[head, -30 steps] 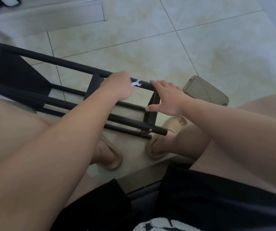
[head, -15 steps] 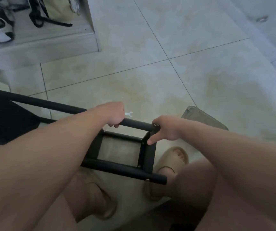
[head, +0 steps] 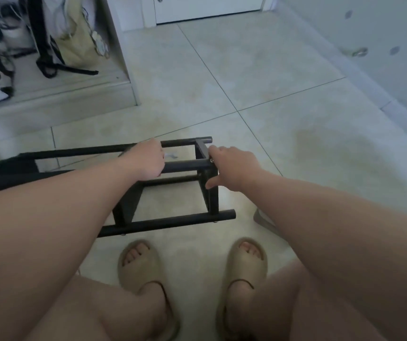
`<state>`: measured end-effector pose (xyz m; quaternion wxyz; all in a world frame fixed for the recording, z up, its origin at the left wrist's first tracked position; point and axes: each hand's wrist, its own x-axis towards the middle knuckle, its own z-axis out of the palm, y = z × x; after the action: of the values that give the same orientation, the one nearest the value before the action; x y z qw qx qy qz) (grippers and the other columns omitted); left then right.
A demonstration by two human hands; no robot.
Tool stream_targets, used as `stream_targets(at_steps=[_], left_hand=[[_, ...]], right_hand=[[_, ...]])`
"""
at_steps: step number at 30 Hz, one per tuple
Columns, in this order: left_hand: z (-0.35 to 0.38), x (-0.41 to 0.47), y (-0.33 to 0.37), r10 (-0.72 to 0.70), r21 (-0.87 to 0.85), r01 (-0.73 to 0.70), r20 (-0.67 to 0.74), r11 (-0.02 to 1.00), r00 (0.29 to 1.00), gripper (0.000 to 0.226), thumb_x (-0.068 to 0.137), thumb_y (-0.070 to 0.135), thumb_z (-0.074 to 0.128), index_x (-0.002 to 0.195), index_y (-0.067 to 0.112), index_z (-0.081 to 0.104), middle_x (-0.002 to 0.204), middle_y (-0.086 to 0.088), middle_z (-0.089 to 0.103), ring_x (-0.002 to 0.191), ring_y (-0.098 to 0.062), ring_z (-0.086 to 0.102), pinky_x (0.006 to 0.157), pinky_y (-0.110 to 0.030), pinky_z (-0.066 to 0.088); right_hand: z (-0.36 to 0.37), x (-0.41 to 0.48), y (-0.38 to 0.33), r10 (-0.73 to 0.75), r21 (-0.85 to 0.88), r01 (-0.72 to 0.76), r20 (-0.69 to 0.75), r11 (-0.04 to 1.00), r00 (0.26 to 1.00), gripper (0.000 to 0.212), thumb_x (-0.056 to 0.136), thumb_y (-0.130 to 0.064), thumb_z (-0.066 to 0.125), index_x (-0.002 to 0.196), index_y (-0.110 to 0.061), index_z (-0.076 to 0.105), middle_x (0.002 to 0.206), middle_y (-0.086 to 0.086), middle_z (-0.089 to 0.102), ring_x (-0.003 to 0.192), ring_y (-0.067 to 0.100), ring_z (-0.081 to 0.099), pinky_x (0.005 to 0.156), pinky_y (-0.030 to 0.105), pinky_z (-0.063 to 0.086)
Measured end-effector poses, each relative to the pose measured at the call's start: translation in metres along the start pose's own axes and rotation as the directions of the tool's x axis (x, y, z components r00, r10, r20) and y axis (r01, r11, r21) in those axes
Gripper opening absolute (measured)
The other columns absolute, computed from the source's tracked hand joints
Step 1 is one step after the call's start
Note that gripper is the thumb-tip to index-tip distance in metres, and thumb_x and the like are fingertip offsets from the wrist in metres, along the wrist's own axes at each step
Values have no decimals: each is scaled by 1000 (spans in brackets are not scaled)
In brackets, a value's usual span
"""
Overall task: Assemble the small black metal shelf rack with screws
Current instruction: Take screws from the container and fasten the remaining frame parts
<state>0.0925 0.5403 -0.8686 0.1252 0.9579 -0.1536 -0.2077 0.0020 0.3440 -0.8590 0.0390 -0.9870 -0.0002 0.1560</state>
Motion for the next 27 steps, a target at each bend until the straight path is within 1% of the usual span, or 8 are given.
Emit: stream_targets(at_steps=[2, 4, 7, 11, 16, 22, 25, 27], left_hand=[[0, 11, -2, -28, -8, 27, -26, 1000, 999, 17, 100, 13, 44, 110, 3, 53, 98, -13, 59, 97, -35, 62, 72, -35, 41], [5, 21, -6, -59, -38, 58, -25, 998, 998, 16, 99, 9, 45, 114, 3, 48, 96, -9, 60, 89, -30, 62, 63, -35, 43], [27, 31, -18, -85, -109, 80, -50, 991, 995, 8, 99, 9, 43, 106, 13, 42, 85, -9, 59, 72, -24, 59, 52, -34, 41], [65, 40, -33, -75, -121, 71, -23, 990, 997, 5, 100, 13, 45, 103, 18, 43, 82, -7, 59, 67, -22, 59, 49, -32, 38], [98, 53, -47, -92, -95, 107, 156, 990, 984, 4, 102, 14, 45, 103, 17, 46, 84, -8, 61, 71, -23, 60, 54, -38, 48], [125, 57, -59, -110, -4, 118, 344, 993, 933, 9, 103, 17, 42, 106, 13, 50, 93, -7, 58, 82, -23, 58, 67, -38, 49], [122, 56, -60, -109, 61, 92, 423, 994, 900, 13, 102, 19, 41, 109, 13, 51, 99, -6, 57, 89, -24, 58, 76, -39, 50], [117, 56, -58, -103, 117, 54, 468, 992, 878, 16, 103, 17, 40, 111, 12, 52, 104, -7, 58, 93, -25, 58, 75, -36, 48]], right_hand=[[1, 15, -5, 8, -51, -11, -49, 999, 999, 67, 80, -53, 78, 122, -19, 41, 108, -1, 54, 96, 23, 49, 68, 37, 41], [4, 30, -5, 9, -48, -12, -62, 999, 998, 62, 83, -48, 78, 121, -17, 40, 109, 1, 55, 94, 23, 46, 67, 38, 42], [20, 49, 3, -71, -49, 72, 19, 996, 997, 49, 89, -35, 73, 121, -16, 40, 112, 3, 56, 100, 27, 54, 71, 42, 48], [60, 63, 15, -165, -25, 167, 58, 986, 984, 33, 94, -26, 63, 111, -17, 36, 100, -1, 53, 92, 28, 54, 64, 39, 44], [93, 78, 22, -204, 74, 196, 123, 978, 971, 38, 92, -22, 62, 100, -21, 25, 75, -10, 37, 68, 24, 45, 52, 35, 31], [123, 73, 28, -247, 227, 199, 207, 953, 947, 40, 93, -29, 66, 115, -14, 36, 79, -11, 46, 74, 26, 51, 60, 35, 37], [124, 69, 25, -256, 238, 192, 275, 952, 927, 46, 93, -32, 69, 117, -15, 35, 80, -8, 51, 76, 28, 53, 62, 37, 40], [120, 69, 22, -238, 221, 172, 321, 960, 917, 54, 89, -43, 74, 119, -18, 36, 89, -4, 58, 82, 28, 57, 67, 39, 47]])
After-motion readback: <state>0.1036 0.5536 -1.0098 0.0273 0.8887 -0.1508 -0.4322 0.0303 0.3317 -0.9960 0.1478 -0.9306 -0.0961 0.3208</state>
